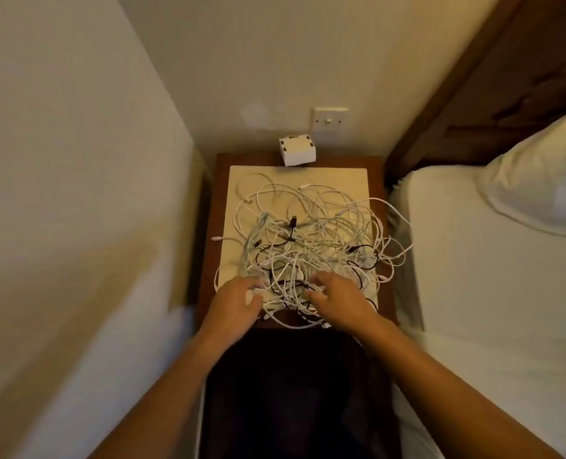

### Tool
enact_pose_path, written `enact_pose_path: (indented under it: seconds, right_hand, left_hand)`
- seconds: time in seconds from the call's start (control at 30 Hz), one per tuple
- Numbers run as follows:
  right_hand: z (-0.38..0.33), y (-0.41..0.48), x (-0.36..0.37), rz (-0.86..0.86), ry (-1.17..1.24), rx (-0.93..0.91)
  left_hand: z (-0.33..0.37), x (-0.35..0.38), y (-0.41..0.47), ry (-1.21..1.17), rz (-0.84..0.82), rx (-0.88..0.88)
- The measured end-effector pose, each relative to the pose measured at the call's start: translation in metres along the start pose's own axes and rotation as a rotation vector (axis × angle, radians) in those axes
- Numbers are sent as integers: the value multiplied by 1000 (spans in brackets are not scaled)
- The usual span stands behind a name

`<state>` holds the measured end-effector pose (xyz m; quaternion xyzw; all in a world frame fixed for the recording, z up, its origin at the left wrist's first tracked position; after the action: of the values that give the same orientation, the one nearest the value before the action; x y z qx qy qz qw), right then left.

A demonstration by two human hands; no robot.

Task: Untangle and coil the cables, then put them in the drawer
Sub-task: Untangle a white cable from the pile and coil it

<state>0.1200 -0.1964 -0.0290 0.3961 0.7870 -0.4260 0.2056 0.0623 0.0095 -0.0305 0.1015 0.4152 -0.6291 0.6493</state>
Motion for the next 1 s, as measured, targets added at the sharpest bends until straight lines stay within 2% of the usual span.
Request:
enact_pose_path:
  seconds: [0.1,0.2,0.3,0.47,0.57,0.77,1.0]
  right_hand:
    - [-4,22,30,63,64,-36]
    - [-6,35,55,126,157,-69]
    - [-7,36,51,157,189,-125]
    - [-25,24,-14,262,92,-311]
    - [-45,10,-64,402,-28,-427]
    - [-86,-78,-115,589,-171,-640]
    - [-134,-188,-162,769,-313,-696]
  left_hand:
    - [-12,12,24,10,135,70]
    - [-17,21,39,-21,199,134]
    - [-18,19,46,-59,282,214]
    - [-9,-1,56,-130,356,321]
    - [9,-18,57,-154,392,405]
    - [61,-52,-10,-183,476,591]
    - [138,-68,-104,-87,361,684]
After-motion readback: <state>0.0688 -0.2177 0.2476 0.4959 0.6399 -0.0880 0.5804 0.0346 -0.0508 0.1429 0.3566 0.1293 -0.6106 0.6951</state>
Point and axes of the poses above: each hand's wrist, its own y-axis towards the middle knuckle, its own x-axis out of the palm, z = x × y, the point moved 7 cm from there along y, towards the middle knuckle, and after that the axes turned 4 degrees about z, right-handed, at the moved point
